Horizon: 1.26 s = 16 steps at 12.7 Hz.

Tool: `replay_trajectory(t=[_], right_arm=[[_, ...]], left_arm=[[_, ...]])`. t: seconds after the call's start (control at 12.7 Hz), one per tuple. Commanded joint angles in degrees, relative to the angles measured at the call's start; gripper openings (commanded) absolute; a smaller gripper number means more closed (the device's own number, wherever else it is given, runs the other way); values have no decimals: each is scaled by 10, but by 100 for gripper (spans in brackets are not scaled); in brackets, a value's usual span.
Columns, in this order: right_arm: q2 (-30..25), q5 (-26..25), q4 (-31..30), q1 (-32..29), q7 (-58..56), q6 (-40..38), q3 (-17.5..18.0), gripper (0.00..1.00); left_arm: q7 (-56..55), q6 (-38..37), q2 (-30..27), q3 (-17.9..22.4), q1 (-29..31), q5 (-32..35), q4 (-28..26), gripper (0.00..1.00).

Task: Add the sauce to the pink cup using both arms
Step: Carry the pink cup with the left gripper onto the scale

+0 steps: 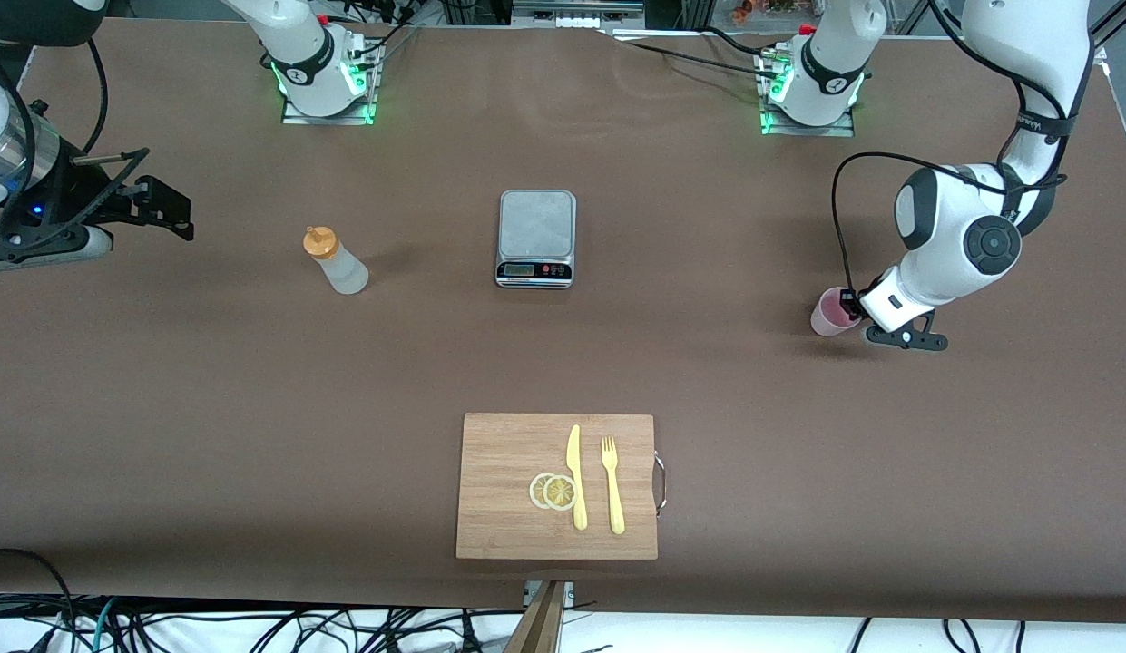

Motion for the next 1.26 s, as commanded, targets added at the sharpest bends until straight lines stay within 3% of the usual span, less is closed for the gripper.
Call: replay_trajectory(t=[0.0,0.24,0.4,0.79,1.19], right_arm=[[-1,1,5,-1,-1,-8,-1,100],[-1,1,5,-1,-2,-8,-1,100],[-1,1,5,-1,-2,-8,-1,100],[-1,1,5,-1,-2,-8,-2,100],[-1,1,5,-2,-3,-8,-2,100]], left_arm=[[1,-10,-13,2,-8,3,20,0],[-8,-109,-11,-1,-47,-68,104,0],[-44,-137,-12,-4,-86,-76,139,0],[-244,-145,-8,-4,-263,-83,171,0],[-351,-143,58,-4,-398,-142,234,0]])
